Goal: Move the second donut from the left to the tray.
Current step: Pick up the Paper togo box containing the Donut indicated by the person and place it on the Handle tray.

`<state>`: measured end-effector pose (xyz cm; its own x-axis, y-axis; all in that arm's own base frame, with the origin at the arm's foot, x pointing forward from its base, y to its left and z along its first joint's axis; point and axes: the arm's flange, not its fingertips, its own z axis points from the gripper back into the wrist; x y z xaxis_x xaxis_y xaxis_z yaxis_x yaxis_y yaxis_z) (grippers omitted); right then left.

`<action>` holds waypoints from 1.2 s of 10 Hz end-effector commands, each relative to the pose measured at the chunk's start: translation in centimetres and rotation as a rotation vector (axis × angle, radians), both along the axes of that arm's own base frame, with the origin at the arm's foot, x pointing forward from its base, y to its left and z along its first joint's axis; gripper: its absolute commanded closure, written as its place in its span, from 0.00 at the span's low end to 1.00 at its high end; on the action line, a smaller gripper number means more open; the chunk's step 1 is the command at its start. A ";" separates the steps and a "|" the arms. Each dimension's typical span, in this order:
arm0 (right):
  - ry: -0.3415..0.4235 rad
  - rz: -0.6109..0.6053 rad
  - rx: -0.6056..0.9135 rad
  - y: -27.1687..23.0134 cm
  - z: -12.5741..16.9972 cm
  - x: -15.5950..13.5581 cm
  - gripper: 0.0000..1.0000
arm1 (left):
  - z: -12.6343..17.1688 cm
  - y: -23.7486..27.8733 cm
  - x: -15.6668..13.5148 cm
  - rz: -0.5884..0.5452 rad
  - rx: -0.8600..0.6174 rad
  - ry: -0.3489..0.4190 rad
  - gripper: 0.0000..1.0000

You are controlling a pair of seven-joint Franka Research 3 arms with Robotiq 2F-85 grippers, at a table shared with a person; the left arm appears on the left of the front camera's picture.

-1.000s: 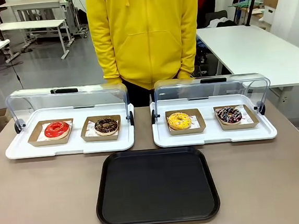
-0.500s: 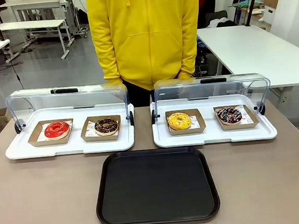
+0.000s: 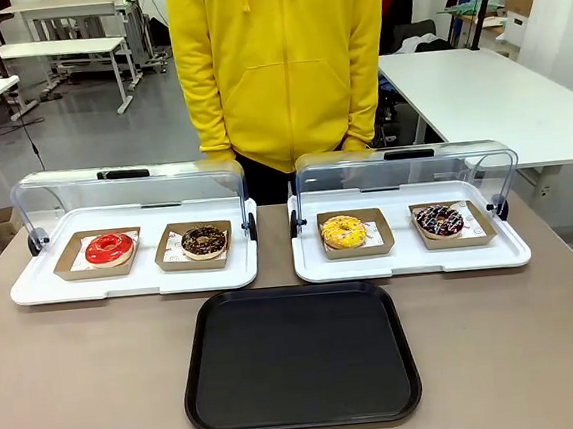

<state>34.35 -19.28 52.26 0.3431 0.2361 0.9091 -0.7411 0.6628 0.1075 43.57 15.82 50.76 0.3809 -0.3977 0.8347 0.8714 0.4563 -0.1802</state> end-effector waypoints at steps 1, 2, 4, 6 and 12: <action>-0.020 0.008 -0.008 0.0 0.3 -0.2 0.00 | 0.0 0.0 -0.1 -0.008 -0.008 0.003 0.00; -0.020 0.008 -0.008 0.0 0.3 -0.2 0.00 | 0.0 0.0 -0.1 -0.008 -0.008 0.003 0.00; -0.020 0.008 -0.008 0.0 0.3 -0.2 0.00 | 0.0 0.0 -0.1 -0.008 -0.008 0.003 0.00; -0.020 0.008 -0.008 0.0 0.3 -0.2 0.00 | 0.0 0.0 -0.1 -0.008 -0.008 0.003 0.00; -0.020 0.008 -0.008 0.0 0.3 -0.2 0.00 | 0.0 0.0 -0.1 -0.008 -0.008 0.003 0.00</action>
<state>33.86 -19.02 52.36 0.3584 0.2446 0.9010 -0.7372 0.6662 0.1124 43.55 15.87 50.60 0.3855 -0.3973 0.8328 0.8707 0.4553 -0.1859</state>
